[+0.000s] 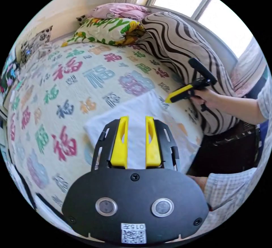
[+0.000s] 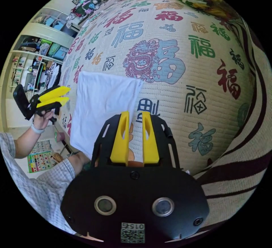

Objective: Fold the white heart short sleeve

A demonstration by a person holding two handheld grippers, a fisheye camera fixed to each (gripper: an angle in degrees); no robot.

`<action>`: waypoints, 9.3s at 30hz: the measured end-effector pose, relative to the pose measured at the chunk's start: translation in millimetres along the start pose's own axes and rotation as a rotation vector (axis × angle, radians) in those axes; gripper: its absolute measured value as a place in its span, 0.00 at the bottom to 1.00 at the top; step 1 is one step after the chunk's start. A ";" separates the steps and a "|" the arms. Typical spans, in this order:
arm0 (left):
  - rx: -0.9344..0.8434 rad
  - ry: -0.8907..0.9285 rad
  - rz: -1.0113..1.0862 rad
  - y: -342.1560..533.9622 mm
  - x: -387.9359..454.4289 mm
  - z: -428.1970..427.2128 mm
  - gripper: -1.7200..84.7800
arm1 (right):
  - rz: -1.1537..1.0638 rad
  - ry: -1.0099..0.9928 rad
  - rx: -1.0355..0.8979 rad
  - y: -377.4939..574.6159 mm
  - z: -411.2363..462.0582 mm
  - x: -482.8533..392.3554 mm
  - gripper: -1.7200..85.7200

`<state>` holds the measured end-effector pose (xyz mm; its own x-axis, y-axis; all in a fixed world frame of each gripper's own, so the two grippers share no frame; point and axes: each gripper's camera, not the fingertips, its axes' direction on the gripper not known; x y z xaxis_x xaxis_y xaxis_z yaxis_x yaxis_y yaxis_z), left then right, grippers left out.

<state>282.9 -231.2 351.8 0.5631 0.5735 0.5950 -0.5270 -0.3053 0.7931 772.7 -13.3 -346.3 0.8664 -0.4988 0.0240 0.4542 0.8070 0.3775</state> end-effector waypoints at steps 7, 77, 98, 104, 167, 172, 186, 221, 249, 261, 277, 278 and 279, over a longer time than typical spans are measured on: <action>-0.289 0.131 0.171 -16.5 -99.6 112.9 0.12 | 0.081 -0.145 0.107 -14.2 -24.3 38.6 0.11; -0.574 0.443 0.453 -32.1 -69.9 489.0 0.04 | 0.322 -0.119 -0.090 272.1 -0.1 74.2 0.02; -0.407 0.204 -0.067 191.5 -201.5 246.5 0.09 | 0.271 -0.008 -0.182 283.4 6.9 83.8 0.02; -0.144 0.364 -0.315 220.2 -273.9 166.0 0.12 | 0.078 0.011 -0.004 266.1 -48.2 88.4 0.09; 0.027 0.118 0.473 327.2 111.0 -267.8 0.09 | -0.718 0.322 -0.172 388.9 155.9 17.9 0.08; 0.215 0.272 0.165 288.7 77.7 -331.6 0.10 | -0.526 0.231 0.031 384.7 141.4 22.9 0.06; -0.030 0.262 -0.039 212.5 77.5 -277.9 0.02 | -0.354 -0.036 0.062 323.9 238.5 37.1 0.01; 0.103 0.927 -0.656 104.8 -217.2 -422.2 0.07 | 0.100 -0.674 -0.012 109.1 366.8 122.5 0.05; 1.076 0.536 -0.944 468.9 -566.4 -1013.2 0.06 | -0.868 -0.298 -0.296 -220.9 582.7 -565.5 0.04; 0.775 0.439 -0.953 323.8 -826.9 -1102.6 0.07 | -0.581 -0.399 -0.171 -370.6 692.1 -624.6 0.03; 0.888 0.051 -0.856 350.9 -653.6 -1000.4 0.10 | -0.550 -0.322 0.075 -303.5 758.0 -533.1 0.09; 0.809 0.011 -0.805 338.5 -609.6 -986.4 0.11 | -0.595 -0.295 0.055 -275.9 758.3 -523.7 0.09; 0.765 -0.005 -0.785 331.1 -587.5 -976.9 0.12 | -0.612 -0.290 0.047 -260.8 759.2 -518.2 0.09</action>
<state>-844.3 73.3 137.5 0.5731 0.8118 -0.1118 0.5126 -0.2487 0.8218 47.7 -205.3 245.6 0.3626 -0.9312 0.0381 0.8299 0.3412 0.4414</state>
